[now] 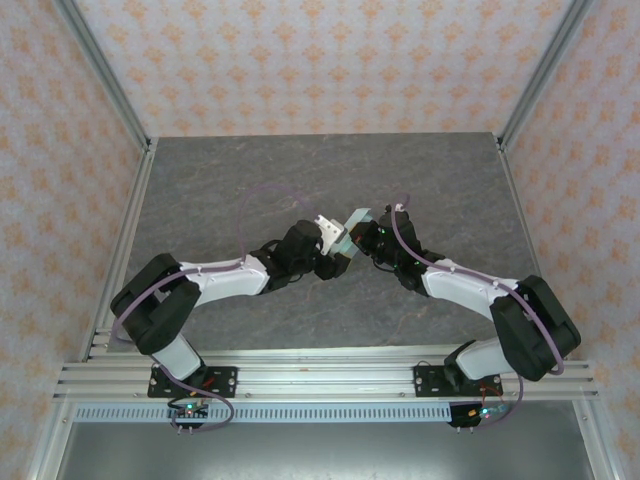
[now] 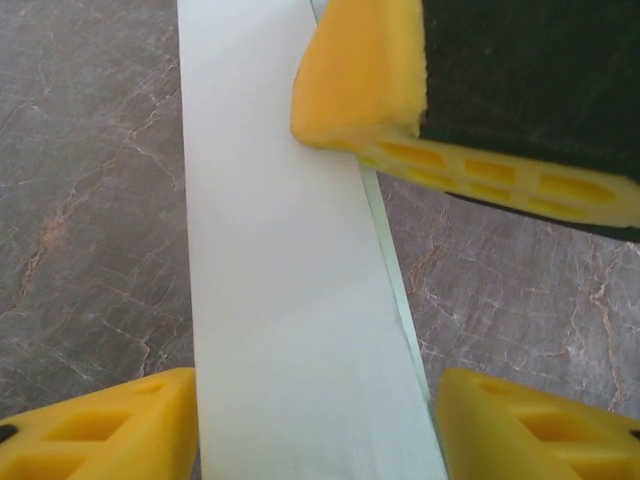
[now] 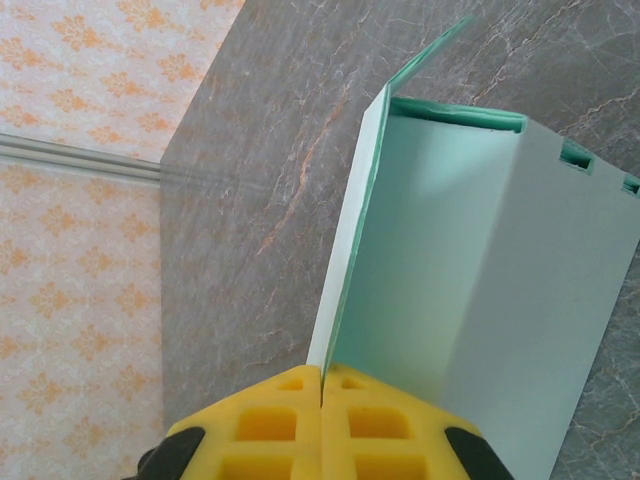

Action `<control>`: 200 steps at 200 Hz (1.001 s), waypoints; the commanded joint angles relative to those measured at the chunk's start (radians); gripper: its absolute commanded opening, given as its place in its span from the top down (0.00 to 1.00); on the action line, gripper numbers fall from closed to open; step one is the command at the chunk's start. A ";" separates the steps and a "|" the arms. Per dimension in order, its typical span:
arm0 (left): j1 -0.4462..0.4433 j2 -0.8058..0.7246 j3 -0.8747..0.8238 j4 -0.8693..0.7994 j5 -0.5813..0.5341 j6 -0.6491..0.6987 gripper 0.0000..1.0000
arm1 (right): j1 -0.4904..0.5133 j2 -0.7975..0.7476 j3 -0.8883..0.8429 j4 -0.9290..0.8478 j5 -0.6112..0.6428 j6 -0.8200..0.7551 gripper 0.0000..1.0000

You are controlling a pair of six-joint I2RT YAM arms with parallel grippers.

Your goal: Fold the paper box

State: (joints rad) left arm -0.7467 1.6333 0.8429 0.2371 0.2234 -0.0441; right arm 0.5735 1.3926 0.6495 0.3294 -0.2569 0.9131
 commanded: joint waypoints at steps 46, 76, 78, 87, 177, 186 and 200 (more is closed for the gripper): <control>-0.008 0.015 0.025 0.021 0.012 0.038 0.55 | 0.000 -0.030 0.012 -0.042 0.069 -0.025 0.93; -0.007 -0.004 0.030 -0.010 0.017 0.071 0.60 | -0.016 -0.084 0.022 -0.078 0.062 -0.064 0.79; -0.006 -0.005 0.030 -0.014 0.018 0.075 0.60 | -0.019 -0.089 0.023 -0.084 0.059 -0.072 0.78; -0.006 -0.013 0.036 -0.034 0.024 0.093 0.61 | -0.036 -0.108 0.036 -0.120 0.046 -0.105 0.71; 0.140 -0.156 -0.013 -0.139 0.255 0.249 0.63 | -0.243 -0.235 0.141 -0.424 -0.237 -0.728 0.42; 0.149 -0.175 -0.020 -0.153 0.272 0.284 0.64 | -0.243 -0.235 0.144 -0.430 -0.241 -0.786 0.41; 0.162 -0.194 -0.008 -0.210 0.297 0.343 0.64 | -0.243 -0.232 0.156 -0.444 -0.239 -0.884 0.41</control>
State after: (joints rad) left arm -0.5991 1.4937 0.8383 0.1055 0.4171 0.1753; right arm 0.3328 1.1759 0.7681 -0.0250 -0.4580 0.2955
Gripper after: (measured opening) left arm 0.420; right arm 0.590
